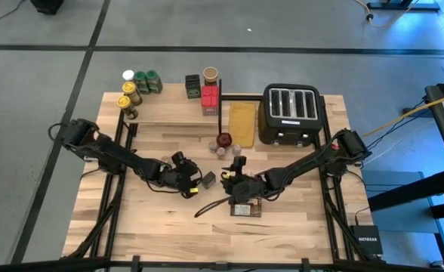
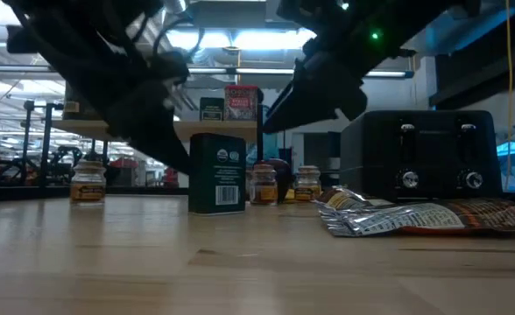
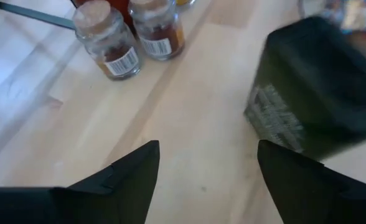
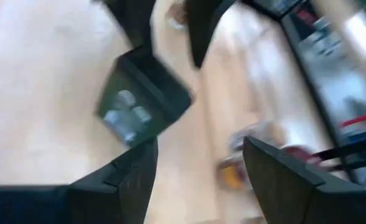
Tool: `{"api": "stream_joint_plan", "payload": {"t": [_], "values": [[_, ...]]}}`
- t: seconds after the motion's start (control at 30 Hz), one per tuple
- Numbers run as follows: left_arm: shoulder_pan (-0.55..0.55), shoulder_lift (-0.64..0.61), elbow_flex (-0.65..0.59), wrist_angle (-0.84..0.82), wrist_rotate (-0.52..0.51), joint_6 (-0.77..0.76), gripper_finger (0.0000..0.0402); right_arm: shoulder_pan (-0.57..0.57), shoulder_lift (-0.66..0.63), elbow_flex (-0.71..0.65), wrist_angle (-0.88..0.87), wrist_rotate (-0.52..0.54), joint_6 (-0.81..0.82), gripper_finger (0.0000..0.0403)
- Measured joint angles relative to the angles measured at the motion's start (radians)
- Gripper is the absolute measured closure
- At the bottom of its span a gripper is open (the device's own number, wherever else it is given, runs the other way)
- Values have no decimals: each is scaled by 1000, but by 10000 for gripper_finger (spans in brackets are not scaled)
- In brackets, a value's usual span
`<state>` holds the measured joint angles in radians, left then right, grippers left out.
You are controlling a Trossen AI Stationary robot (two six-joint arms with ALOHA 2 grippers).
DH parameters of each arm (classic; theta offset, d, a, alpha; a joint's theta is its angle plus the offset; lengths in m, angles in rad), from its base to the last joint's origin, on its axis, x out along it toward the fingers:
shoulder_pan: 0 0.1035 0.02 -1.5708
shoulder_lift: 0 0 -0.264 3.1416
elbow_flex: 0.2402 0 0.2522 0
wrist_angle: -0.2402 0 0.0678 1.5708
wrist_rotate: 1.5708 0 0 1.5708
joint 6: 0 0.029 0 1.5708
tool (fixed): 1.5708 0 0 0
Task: Shelf spices
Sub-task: Put the black seasoning can aligned with the other black seasoning cans on the shelf
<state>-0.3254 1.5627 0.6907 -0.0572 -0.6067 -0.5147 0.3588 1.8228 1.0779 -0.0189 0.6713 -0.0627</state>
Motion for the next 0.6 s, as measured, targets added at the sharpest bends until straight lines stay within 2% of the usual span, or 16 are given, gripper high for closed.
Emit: {"api": "stream_joint_plan", "payload": {"t": [0.13, 0.37, 0.47, 0.6], "values": [[-20, -24, 0, -1, 1, -42, 137, -7, 34, -10, 19, -39, 78, 162], [-35, 33, 1, 96, 26, -58, 137, -34, 92, -14, 81, 5, 124, 162], [-34, 62, 1, 153, 88, -62, 137, -56, 93, -14, 100, 16, 121, 162], [-36, 74, 1, 200, 113, -90, 137, -81, 93, -14, 123, 8, 64, 162]]}}
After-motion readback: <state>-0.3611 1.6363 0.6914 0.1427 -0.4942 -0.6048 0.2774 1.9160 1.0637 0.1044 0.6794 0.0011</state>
